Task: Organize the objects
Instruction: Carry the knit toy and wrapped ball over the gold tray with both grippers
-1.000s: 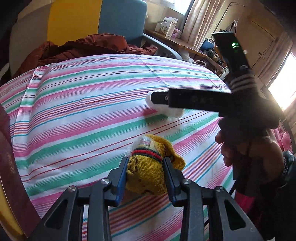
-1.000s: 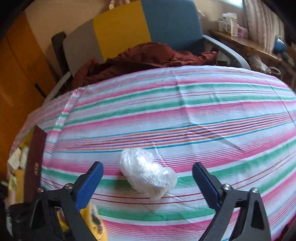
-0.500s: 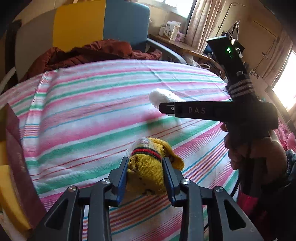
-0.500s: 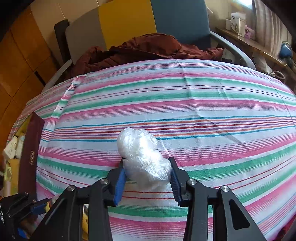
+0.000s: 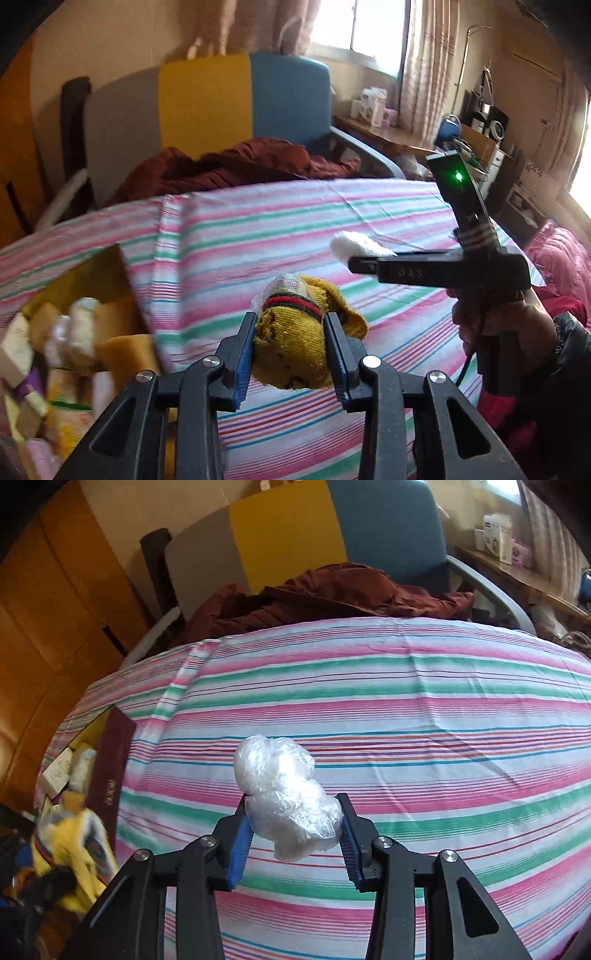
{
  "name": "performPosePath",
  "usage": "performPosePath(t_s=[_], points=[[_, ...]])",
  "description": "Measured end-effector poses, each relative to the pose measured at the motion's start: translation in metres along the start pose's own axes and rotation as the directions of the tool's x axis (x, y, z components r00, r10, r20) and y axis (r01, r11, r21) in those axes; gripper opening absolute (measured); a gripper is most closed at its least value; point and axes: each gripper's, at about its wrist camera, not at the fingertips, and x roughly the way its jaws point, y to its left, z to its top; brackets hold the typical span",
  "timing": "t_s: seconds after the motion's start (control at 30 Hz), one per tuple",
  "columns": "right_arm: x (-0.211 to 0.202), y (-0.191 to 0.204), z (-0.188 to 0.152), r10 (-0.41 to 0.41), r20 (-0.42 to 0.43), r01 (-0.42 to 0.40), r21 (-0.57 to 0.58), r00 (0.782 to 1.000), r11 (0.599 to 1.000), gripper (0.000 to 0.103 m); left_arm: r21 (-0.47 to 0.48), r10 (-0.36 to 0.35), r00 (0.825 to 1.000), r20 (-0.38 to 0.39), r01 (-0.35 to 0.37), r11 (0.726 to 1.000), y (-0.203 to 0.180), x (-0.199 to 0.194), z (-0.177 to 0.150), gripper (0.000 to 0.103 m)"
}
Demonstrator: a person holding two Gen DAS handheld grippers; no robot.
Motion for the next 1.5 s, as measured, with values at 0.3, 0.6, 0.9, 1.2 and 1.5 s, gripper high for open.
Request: performPosePath(t_s=[0.3, 0.6, 0.9, 1.2, 1.5], points=[[-0.003, 0.032, -0.008, 0.045, -0.018, -0.046, -0.043, 0.999, 0.998, 0.043, -0.033, 0.053, 0.997, 0.061, -0.051, 0.998, 0.024, -0.041, -0.007, 0.035], [-0.017, 0.080, -0.015, 0.102, -0.003, -0.102, -0.078, 0.995, 0.992, 0.043, -0.120, 0.107, 0.992, 0.069, -0.098, 0.988, 0.064, -0.064, -0.026, 0.035], [-0.028, 0.139, -0.024, 0.182, 0.007, -0.179, -0.125, 0.983, 0.976, 0.043, -0.197, 0.148, 0.987, 0.067, -0.132, 0.971, 0.097, -0.077, -0.048, 0.035], [-0.034, 0.191, -0.035, 0.265, -0.013, -0.263, -0.182, 0.964, 0.948, 0.043, -0.326, 0.182, 0.980, 0.085, -0.145, 0.934, 0.150, -0.109, -0.079, 0.035], [-0.020, 0.238, -0.040, 0.303, -0.064, -0.309, -0.251, 0.951, 0.917, 0.045, -0.484, 0.256, 0.964, 0.069, -0.192, 0.854, 0.208, -0.138, -0.120, 0.035]])
